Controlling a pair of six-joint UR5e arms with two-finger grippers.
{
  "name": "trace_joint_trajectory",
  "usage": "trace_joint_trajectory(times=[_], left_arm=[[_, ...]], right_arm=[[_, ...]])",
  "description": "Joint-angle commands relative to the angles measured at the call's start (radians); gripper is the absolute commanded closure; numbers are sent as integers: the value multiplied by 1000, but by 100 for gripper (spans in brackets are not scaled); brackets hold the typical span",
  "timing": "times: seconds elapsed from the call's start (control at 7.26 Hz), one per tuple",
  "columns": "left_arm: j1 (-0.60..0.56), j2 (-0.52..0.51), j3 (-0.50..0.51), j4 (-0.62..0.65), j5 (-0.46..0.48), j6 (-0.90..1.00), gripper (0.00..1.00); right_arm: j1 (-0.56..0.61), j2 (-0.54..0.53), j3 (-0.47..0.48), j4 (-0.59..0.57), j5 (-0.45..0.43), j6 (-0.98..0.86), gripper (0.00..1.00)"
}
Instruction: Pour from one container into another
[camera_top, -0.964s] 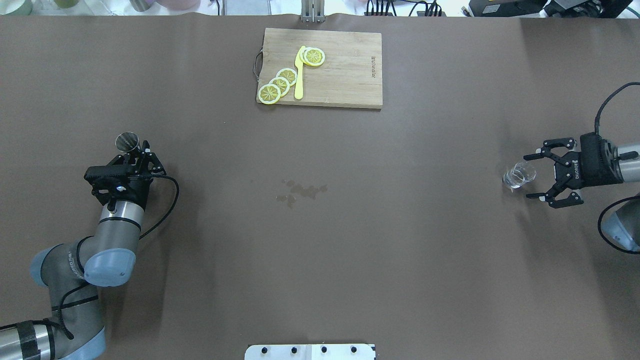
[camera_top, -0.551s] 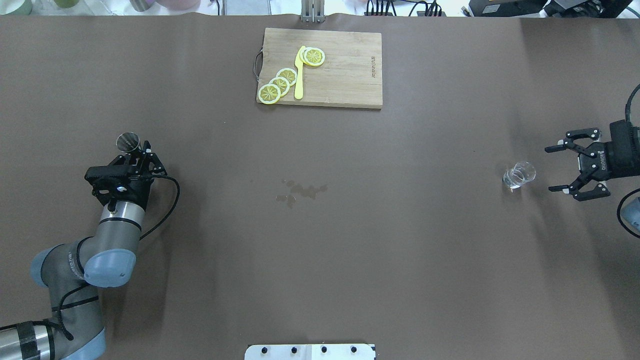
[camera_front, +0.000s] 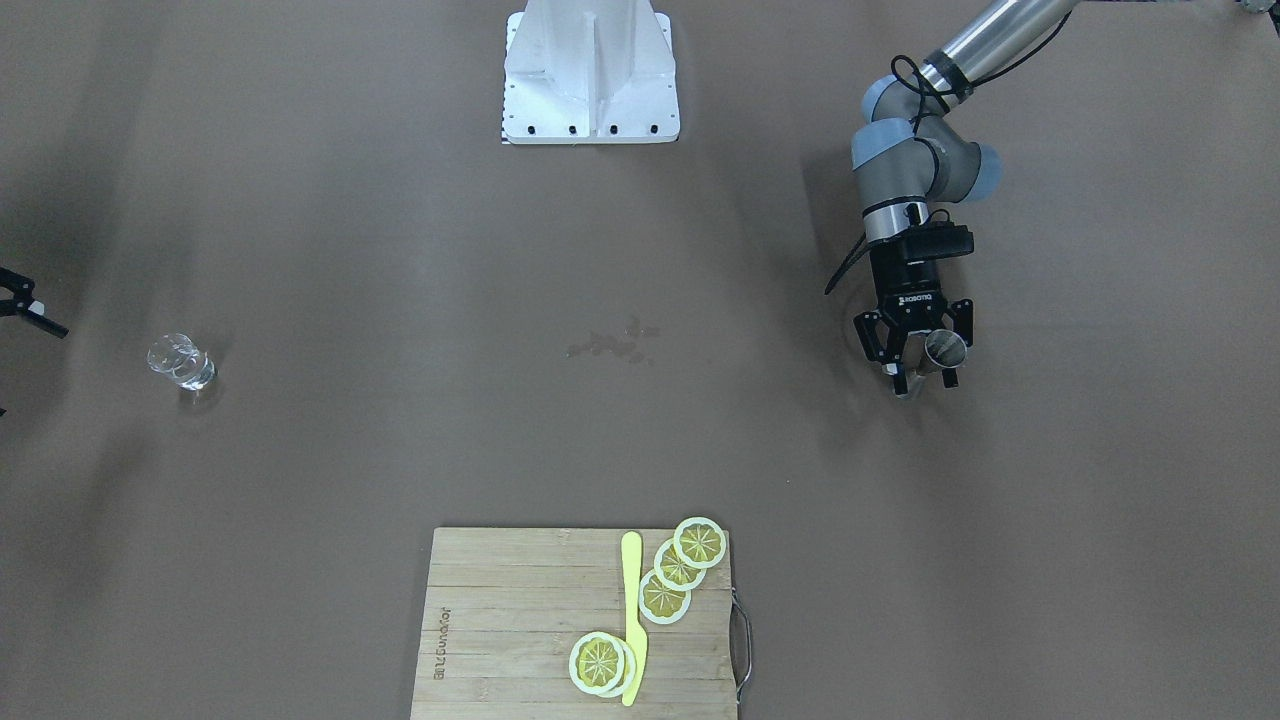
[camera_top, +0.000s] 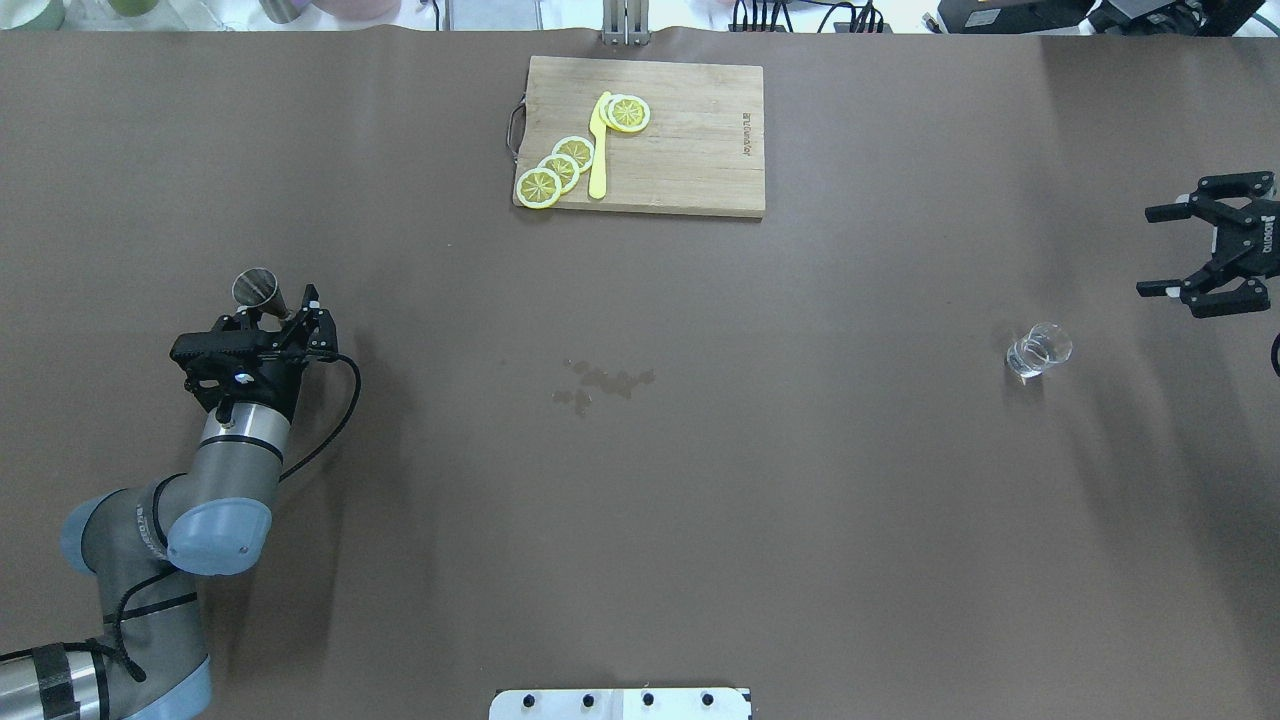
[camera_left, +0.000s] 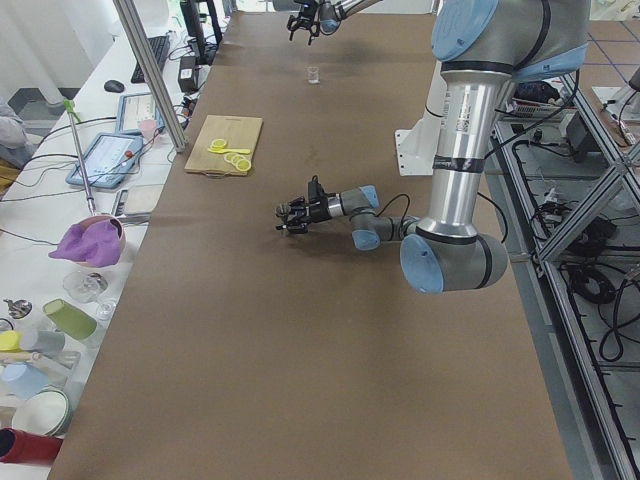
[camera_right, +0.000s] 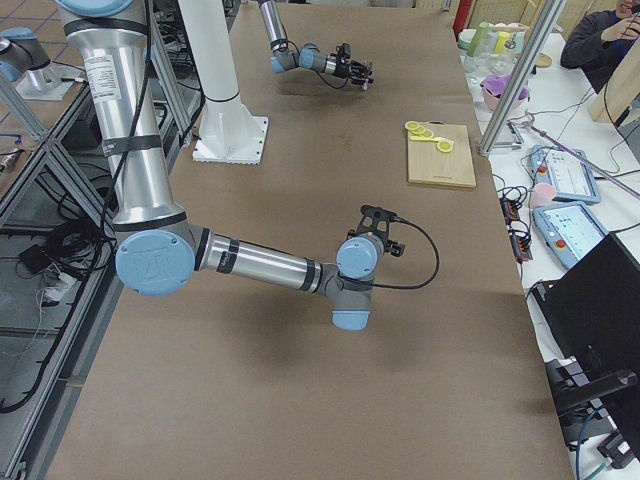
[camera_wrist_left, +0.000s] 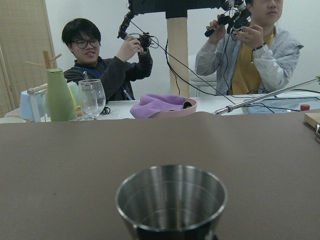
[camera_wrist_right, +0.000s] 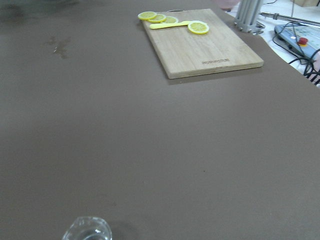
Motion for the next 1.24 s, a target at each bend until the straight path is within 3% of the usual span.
trace_joint_trajectory(times=[0.0,0.14,0.55,0.83,1.1], left_arm=[[3,22,-39,0,-1,0,1],[17,42,-66,0,-1,0,1],[103,140,-220,59,12,-1,1],[178,256,-334,130,9,-1,1],[253,399,-447,183,-1,-3,1]], right_arm=[[79,63,1,-70,-7,233,0],[127,112,4,-177,11,253,0],[198,222,11,-711,19,237,0],[201,220,59,-1077,-60,238,0],[215,212,74,-1240,-141,221,0]])
